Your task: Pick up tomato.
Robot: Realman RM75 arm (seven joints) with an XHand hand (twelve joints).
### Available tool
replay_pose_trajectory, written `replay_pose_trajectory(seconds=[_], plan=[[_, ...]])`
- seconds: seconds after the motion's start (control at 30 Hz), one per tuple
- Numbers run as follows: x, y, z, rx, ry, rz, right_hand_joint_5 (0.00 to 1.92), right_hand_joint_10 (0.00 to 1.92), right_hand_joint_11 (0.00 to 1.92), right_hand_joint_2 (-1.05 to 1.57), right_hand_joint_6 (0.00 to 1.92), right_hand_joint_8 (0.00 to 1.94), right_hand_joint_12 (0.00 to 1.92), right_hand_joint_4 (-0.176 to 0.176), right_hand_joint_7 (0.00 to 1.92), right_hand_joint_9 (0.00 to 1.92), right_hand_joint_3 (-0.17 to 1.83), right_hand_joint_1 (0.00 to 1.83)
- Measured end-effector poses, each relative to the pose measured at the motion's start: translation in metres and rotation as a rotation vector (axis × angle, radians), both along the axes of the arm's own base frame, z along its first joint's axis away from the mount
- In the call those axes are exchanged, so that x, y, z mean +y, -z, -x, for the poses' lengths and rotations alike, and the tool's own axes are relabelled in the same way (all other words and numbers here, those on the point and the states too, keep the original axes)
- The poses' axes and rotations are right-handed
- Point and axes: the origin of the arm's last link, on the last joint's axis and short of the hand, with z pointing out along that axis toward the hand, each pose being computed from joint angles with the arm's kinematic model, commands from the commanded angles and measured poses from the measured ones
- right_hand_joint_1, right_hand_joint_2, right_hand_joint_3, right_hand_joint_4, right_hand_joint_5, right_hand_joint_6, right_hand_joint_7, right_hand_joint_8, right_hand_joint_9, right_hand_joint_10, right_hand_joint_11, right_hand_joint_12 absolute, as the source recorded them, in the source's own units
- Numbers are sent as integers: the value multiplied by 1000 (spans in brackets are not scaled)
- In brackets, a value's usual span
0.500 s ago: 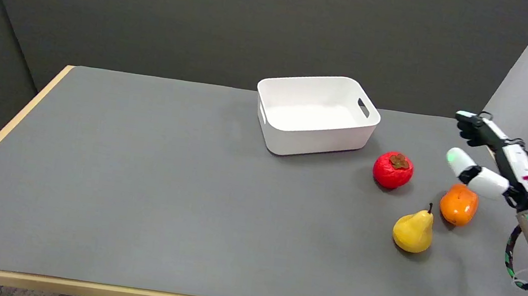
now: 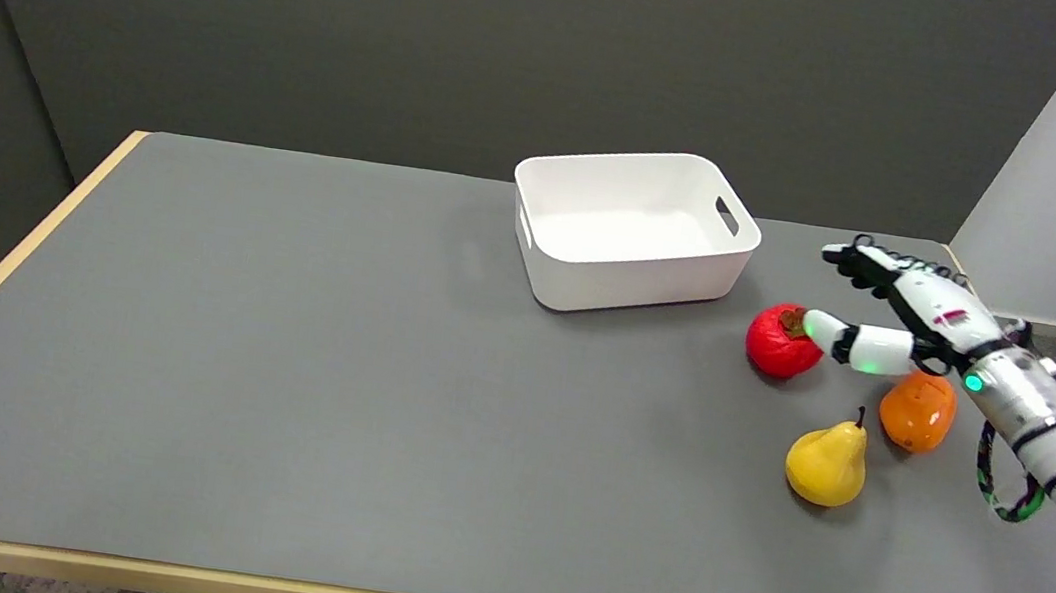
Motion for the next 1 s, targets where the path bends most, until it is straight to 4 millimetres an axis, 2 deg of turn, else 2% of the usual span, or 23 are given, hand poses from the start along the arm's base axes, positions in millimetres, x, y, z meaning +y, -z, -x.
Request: replay_pose_trajectory(seconds=[0.2,0.43,0.73,1.0], plan=[[-23,9,-10,113,124,-47,138,741,130,576,339,315,1306,38,264,208,829,230],[-39,25,-23,197,209,-124,130,732,130,568,334,309,1305,39,256,203,832,213],[-42,44,-22,251,301,-210,129,728,132,568,332,303,1308,39,240,196,828,213],[-38,48,-15,276,359,-240,118,707,122,567,328,290,1296,42,217,185,831,225]])
